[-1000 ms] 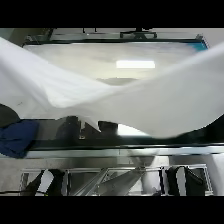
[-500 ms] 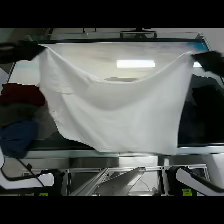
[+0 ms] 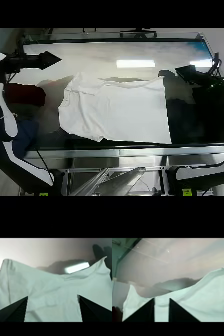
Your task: Fold the shirts.
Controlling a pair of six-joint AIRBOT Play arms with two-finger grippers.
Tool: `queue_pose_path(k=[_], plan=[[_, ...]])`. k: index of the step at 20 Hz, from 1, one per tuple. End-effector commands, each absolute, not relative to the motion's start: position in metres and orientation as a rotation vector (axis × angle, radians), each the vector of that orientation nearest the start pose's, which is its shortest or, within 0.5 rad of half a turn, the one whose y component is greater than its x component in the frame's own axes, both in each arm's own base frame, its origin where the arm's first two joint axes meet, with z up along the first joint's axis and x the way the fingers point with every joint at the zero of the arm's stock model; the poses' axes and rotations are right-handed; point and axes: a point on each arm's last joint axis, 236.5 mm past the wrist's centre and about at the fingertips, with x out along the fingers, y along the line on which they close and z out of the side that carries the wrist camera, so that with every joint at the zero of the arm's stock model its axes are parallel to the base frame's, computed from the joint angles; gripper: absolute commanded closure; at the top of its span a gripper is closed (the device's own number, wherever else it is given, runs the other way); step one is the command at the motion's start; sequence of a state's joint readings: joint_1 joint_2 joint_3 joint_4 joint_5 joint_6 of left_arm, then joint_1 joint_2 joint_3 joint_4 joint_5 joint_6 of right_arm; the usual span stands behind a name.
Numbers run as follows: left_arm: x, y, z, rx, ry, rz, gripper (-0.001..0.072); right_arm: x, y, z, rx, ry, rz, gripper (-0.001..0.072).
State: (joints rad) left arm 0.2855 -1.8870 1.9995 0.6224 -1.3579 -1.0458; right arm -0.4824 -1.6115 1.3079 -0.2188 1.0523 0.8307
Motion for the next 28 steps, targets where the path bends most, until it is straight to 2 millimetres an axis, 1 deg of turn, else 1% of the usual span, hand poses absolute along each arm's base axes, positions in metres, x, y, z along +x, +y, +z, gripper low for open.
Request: queue_pose_path(k=[1,2,3,4,5,6,8,9,10,11,12,13,16,19,20,21,22,23,24,25,27,28], plan=[[0.501,0.018,0.079,-0.507,1.121,-0.549,-0.0003,0.488,-0.054,0.100,0.802,0.641,0.520,0.0646],[0.476,0.021,0.066,-0.541,1.201,-0.545,-0.0002,0.474,-0.051,0.098,0.780,0.688,0.539,0.0696],[0.453,0.021,0.054,-0.578,1.271,-0.542,0.0020,0.462,-0.050,0.093,0.771,0.738,0.528,0.0696],[0.428,0.020,0.037,-0.612,1.340,-0.527,0.0045,0.451,-0.049,0.084,0.755,0.795,0.503,0.0696],[0.405,0.019,0.018,-0.623,1.403,-0.500,0.0055,0.438,-0.049,0.072,0.735,0.854,0.470,0.0696],[0.380,0.019,-0.003,-0.624,1.465,-0.464,0.0055,0.426,-0.048,0.063,0.718,0.898,0.446,0.0696],[0.341,0.019,-0.041,-0.612,1.543,-0.405,0.0055,0.407,-0.046,0.053,0.701,0.940,0.421,0.0696],[0.326,0.018,-0.057,-0.615,1.556,-0.385,0.0055,0.399,-0.048,0.051,0.713,0.941,0.408,0.0696],[0.316,0.012,-0.069,-0.628,1.555,-0.387,0.0056,0.392,-0.050,0.050,0.727,0.937,0.394,0.0696],[0.308,0.009,-0.080,-0.628,1.563,-0.388,0.0087,0.387,-0.054,0.050,0.738,0.933,0.378,0.0697],[0.299,0.003,-0.090,-0.611,1.570,-0.415,0.0186,0.381,-0.057,0.050,0.749,0.929,0.362,0.0697],[0.292,0.000,-0.099,-0.593,1.577,-0.430,0.0221,0.376,-0.062,0.049,0.759,0.922,0.345,0.0697],[0.279,-0.011,-0.121,-0.530,1.575,-0.467,0.0220,0.360,-0.068,0.044,0.788,0.914,0.308,0.0696],[0.270,-0.023,-0.132,-0.470,1.575,-0.517,0.0221,0.353,-0.068,0.038,0.797,0.919,0.305,0.0696],[0.271,-0.029,-0.132,-0.465,1.564,-0.536,0.0221,0.352,-0.067,0.036,0.800,0.923,0.306,0.0697],[0.276,-0.037,-0.128,-0.478,1.534,-0.570,0.0221,0.351,-0.065,0.035,0.797,0.926,0.313,0.0697],[0.285,-0.050,-0.119,-0.509,1.481,-0.623,0.0240,0.349,-0.063,0.034,0.793,0.932,0.325,0.0696],[0.290,-0.063,-0.109,-0.535,1.431,-0.685,0.0400,0.343,-0.060,0.030,0.777,0.956,0.341,0.0696],[0.291,-0.069,-0.102,-0.552,1.410,-0.726,0.0505,0.332,-0.058,0.020,0.751,1.015,0.344,0.0696],[0.288,-0.073,-0.099,-0.568,1.415,-0.744,0.0505,0.316,-0.058,0.008,0.725,1.094,0.337,0.0696],[0.280,-0.074,-0.093,-0.595,1.435,-0.775,0.0506,0.281,-0.073,-0.027,0.683,1.278,0.219,0.0696],[0.279,-0.072,-0.091,-0.608,1.435,-0.776,0.0571,0.264,-0.080,-0.042,0.657,1.357,0.167,0.0695]])
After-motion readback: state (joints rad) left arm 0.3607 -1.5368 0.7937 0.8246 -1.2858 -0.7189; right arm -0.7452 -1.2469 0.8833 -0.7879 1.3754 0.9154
